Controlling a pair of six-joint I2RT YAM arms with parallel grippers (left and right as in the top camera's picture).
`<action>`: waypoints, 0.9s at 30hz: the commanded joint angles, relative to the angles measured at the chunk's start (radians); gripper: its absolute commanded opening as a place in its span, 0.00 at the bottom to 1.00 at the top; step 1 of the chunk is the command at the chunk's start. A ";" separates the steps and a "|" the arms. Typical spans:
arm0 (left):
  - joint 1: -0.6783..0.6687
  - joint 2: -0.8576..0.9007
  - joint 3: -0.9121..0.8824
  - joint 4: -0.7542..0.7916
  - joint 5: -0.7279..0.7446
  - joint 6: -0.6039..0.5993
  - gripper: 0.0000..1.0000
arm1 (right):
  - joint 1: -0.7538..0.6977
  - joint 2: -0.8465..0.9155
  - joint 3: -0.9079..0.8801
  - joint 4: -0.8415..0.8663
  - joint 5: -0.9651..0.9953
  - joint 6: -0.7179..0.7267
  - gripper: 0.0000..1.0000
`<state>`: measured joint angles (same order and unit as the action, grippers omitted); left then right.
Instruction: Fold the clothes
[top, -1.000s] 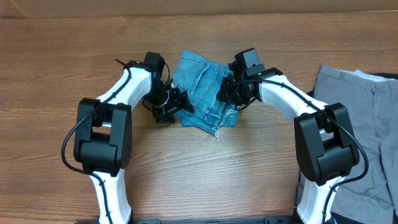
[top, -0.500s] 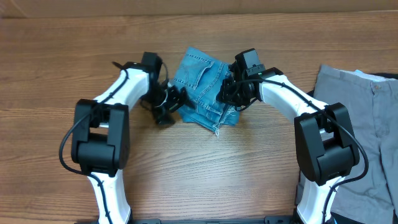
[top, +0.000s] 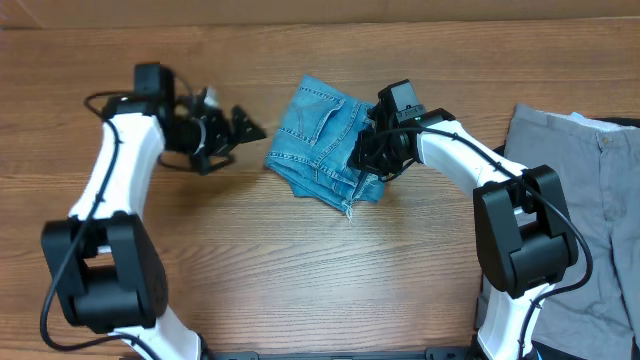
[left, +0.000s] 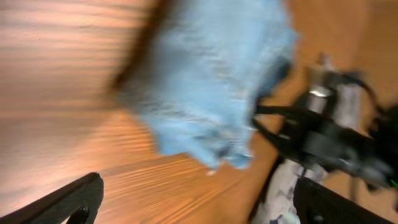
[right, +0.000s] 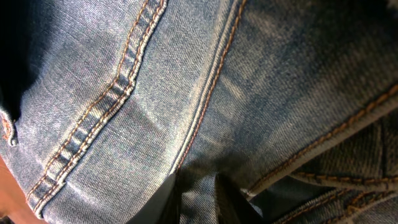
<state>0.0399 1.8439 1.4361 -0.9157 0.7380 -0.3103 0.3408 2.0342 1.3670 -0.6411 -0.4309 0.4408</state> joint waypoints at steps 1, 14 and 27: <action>-0.086 0.008 -0.001 0.020 0.043 0.010 0.91 | 0.006 0.022 -0.006 -0.020 -0.016 0.002 0.22; -0.398 0.134 -0.003 0.242 -0.341 -0.468 0.04 | 0.006 0.022 -0.006 -0.035 -0.016 0.002 0.20; -0.331 0.231 0.005 0.126 -0.199 -0.426 0.04 | 0.006 0.022 -0.006 -0.057 -0.016 0.002 0.20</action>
<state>-0.3511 2.0750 1.4464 -0.7837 0.5240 -0.7582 0.3412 2.0357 1.3670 -0.6922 -0.4480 0.4412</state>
